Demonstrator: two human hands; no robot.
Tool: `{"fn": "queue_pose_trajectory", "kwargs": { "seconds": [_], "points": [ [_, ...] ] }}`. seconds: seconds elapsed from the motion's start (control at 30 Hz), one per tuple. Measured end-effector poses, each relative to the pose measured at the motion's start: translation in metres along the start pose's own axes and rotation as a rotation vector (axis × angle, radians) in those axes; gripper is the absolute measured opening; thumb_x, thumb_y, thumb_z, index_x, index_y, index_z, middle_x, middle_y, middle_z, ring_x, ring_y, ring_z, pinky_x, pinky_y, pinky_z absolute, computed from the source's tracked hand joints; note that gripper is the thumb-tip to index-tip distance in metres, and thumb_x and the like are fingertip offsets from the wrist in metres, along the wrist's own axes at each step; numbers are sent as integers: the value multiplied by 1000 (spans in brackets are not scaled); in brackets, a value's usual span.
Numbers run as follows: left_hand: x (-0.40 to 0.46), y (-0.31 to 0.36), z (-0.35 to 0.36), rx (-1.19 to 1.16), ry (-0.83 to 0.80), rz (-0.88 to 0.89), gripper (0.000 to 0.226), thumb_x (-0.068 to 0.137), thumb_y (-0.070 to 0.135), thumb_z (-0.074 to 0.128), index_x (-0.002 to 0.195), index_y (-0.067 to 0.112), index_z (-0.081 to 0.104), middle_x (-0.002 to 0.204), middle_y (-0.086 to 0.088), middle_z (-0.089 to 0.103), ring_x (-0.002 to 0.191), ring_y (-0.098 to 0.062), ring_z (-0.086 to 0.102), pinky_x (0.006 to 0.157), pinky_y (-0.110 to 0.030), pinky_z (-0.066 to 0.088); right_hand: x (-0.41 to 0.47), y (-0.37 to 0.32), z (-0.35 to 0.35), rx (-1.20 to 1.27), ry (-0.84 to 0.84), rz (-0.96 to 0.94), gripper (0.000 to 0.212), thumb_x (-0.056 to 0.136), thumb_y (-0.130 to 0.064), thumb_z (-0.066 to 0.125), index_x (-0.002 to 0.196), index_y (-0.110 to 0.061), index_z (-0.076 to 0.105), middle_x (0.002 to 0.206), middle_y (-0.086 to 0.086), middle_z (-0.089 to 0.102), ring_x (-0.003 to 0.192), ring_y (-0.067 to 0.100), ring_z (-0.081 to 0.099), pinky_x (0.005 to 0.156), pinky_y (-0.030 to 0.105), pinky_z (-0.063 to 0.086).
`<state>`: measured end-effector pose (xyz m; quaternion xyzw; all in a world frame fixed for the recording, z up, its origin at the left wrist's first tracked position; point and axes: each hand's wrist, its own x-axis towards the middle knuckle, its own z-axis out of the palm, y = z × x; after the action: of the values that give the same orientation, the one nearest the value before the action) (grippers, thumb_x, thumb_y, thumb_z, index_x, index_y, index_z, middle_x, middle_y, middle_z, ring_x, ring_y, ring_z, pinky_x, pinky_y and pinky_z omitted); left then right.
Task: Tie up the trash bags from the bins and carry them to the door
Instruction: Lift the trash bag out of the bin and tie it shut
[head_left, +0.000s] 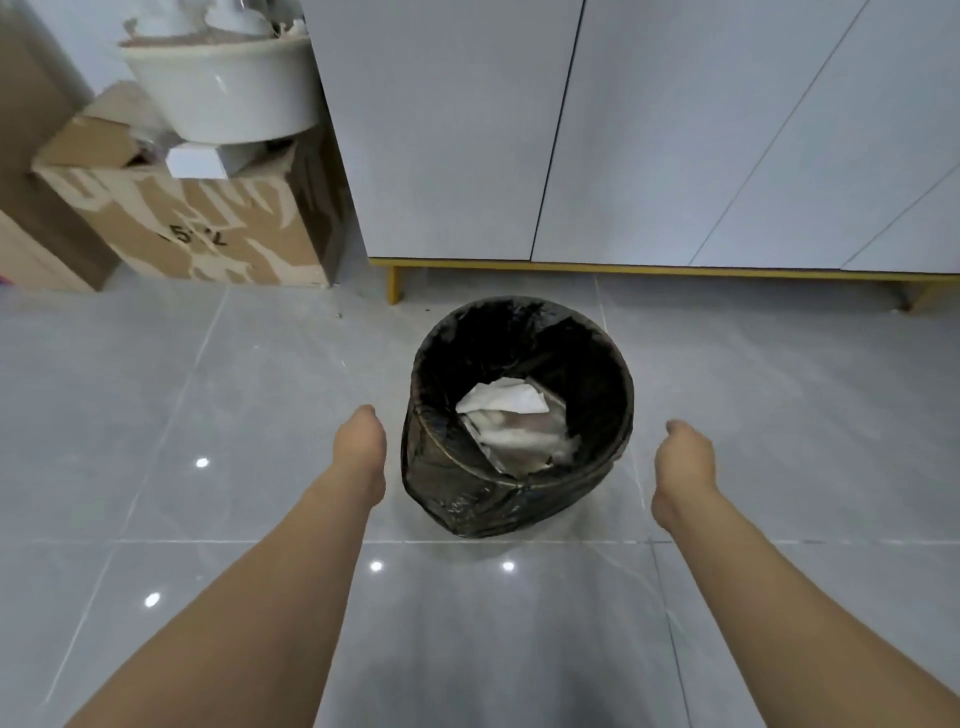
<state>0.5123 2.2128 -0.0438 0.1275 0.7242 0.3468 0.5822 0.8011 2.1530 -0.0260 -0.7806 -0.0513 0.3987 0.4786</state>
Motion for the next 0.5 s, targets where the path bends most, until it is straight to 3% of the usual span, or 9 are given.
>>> {"fn": "queue_pose_trajectory", "kwargs": {
  "seconds": [0.07, 0.1, 0.2, 0.3, 0.4, 0.5],
  "points": [
    [7, -11, -4, -75, -49, -142, 51, 99, 37, 37, 144, 13, 36, 138, -8, 44, 126, -35, 44, 105, -49, 38, 6, 24, -8, -4, -77, 229, 45, 99, -26, 41, 140, -8, 43, 134, 14, 50, 122, 34, 50, 98, 43, 40],
    [11, -17, -5, -99, -69, -176, 54, 99, 37, 36, 147, 11, 33, 143, -11, 41, 124, -38, 46, 102, -54, 41, 9, 37, -10, -25, -119, 311, 48, 99, -28, 40, 143, -9, 39, 140, 16, 45, 125, 36, 48, 98, 45, 39],
    [22, -27, 0, -127, -195, -272, 55, 97, 37, 35, 136, -1, 41, 125, -22, 57, 104, -41, 59, 77, -56, 52, 14, 64, -8, -63, -217, 471, 56, 100, -30, 40, 150, -9, 28, 151, 21, 33, 134, 39, 39, 106, 50, 33],
    [24, -13, 4, -75, -378, -299, 55, 95, 38, 31, 116, -4, 60, 103, -25, 71, 89, -37, 69, 65, -48, 55, 18, 63, 7, -32, -295, 512, 60, 98, -32, 39, 150, -6, 22, 152, 24, 32, 136, 41, 36, 108, 53, 29],
    [21, -12, -6, 26, -417, -324, 52, 94, 34, 34, 111, -6, 62, 103, -24, 72, 93, -37, 70, 73, -50, 56, 8, 50, 16, -32, -388, 431, 47, 93, -24, 43, 137, -10, 33, 119, 22, 60, 103, 38, 65, 89, 53, 43],
    [13, -14, -17, 58, -395, -325, 47, 94, 29, 37, 110, -9, 60, 102, -24, 72, 94, -37, 69, 71, -51, 56, 5, 49, 7, -136, -443, 379, 29, 93, -23, 45, 114, -2, 47, 86, 18, 73, 74, 33, 73, 65, 48, 49]
  ]
}}
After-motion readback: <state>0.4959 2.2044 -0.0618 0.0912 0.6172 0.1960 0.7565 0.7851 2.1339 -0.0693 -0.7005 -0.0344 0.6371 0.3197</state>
